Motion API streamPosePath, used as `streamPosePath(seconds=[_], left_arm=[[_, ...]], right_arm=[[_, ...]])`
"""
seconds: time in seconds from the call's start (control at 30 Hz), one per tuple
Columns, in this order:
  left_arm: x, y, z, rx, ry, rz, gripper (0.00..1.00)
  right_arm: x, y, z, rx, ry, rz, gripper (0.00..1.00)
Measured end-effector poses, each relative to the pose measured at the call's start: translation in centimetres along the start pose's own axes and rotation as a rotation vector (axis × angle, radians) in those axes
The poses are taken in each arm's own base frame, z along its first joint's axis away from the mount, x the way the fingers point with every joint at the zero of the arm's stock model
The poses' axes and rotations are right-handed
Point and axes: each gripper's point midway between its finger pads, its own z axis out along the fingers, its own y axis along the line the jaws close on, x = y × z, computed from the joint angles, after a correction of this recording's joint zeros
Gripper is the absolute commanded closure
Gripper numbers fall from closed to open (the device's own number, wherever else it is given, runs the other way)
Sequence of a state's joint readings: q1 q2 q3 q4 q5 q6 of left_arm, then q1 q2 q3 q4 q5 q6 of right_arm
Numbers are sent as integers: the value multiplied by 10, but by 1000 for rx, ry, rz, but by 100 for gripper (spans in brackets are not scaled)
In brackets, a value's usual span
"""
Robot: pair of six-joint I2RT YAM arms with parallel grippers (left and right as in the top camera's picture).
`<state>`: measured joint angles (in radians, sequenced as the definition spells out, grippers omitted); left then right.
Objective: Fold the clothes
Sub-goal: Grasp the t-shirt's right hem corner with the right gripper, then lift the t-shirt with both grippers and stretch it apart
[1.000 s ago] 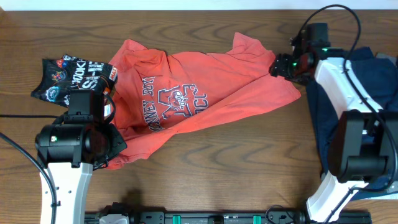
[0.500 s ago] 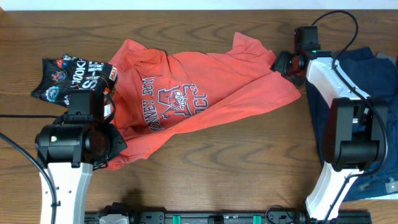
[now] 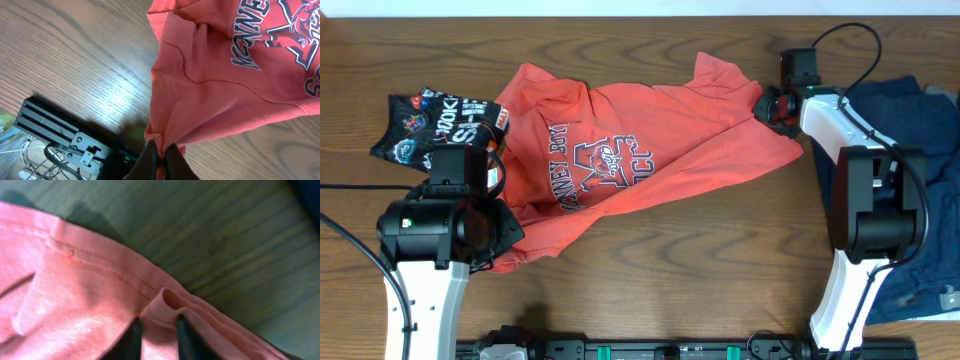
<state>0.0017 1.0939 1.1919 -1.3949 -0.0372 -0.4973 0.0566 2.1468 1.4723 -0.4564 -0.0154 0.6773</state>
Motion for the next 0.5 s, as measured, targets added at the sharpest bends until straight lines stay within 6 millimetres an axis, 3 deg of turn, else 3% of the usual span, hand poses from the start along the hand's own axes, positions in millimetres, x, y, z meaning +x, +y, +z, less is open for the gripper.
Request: streamPosePath(seconds=[0.13, 0.43, 0.5], left_arm=[[0, 0, 0, 0, 0, 0, 94], [0, 0, 0, 1, -1, 0, 94], [0, 0, 0, 1, -1, 0, 94]], right_arm=[[3, -5, 0, 22, 12, -1, 99], [13, -16, -4, 71, 55, -14, 98], [10, -17, -5, 72, 50, -11, 61]])
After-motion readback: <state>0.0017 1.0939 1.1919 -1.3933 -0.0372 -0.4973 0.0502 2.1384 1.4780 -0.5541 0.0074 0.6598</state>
